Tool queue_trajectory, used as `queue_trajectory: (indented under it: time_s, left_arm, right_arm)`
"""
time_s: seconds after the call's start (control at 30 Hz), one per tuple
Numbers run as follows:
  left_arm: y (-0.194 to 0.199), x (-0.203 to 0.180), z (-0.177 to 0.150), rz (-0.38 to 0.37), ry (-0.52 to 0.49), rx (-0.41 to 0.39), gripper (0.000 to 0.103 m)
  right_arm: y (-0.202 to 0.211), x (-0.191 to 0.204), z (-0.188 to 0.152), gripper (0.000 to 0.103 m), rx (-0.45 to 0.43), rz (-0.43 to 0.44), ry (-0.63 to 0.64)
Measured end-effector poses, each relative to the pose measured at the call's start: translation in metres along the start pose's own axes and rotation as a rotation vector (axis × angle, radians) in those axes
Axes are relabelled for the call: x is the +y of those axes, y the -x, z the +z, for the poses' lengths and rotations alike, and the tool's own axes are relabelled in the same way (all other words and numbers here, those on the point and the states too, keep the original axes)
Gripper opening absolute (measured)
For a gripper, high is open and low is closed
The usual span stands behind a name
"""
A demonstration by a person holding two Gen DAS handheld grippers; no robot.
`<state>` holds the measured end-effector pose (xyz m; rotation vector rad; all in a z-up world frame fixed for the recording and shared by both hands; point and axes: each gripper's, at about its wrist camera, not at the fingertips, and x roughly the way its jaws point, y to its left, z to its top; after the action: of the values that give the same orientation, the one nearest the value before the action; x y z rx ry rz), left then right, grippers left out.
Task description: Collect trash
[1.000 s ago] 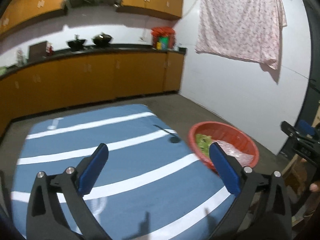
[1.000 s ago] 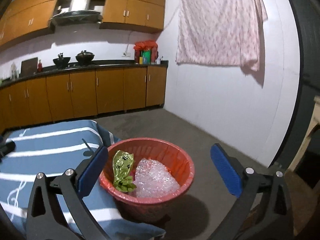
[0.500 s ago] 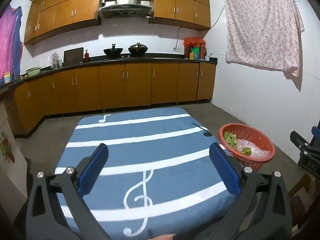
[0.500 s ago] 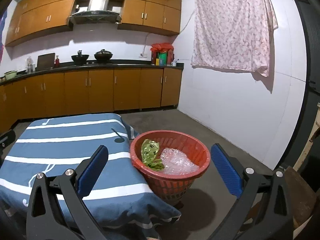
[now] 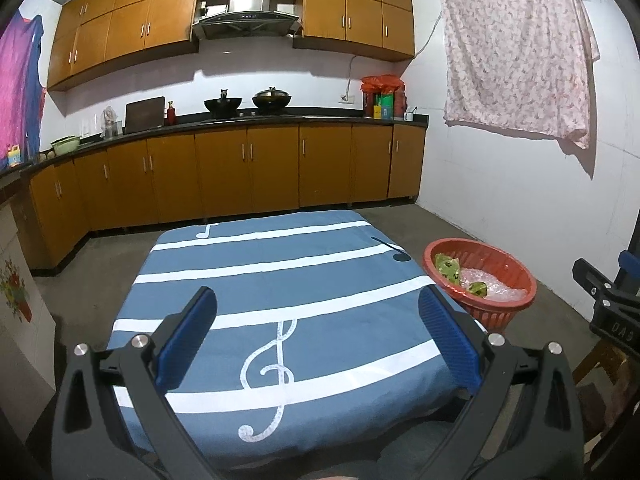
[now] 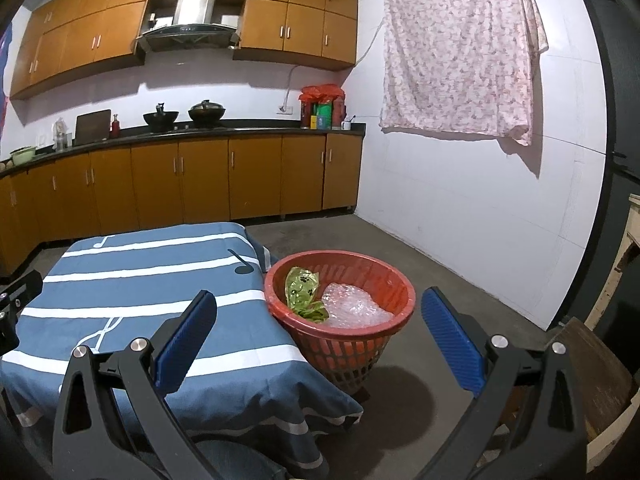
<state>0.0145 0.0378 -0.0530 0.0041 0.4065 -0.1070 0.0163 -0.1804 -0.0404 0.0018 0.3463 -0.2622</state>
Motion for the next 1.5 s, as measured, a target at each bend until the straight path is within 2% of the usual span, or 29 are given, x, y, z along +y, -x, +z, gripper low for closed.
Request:
queue_trajectory:
  time_s: [0.8,1.5]
  left_arm:
    - [0.008,-0.021,-0.004,-0.028,-0.03,-0.003,0.099]
    - [0.008,-0.021,0.001,-0.052,-0.028,-0.012,0.099]
  right_arm:
    - [0.01,-0.016,-0.009,0.101,0.021,-0.042,-0.032]
    - [0.013,-0.019,-0.01,0.101,0.023,-0.046,-0.037]
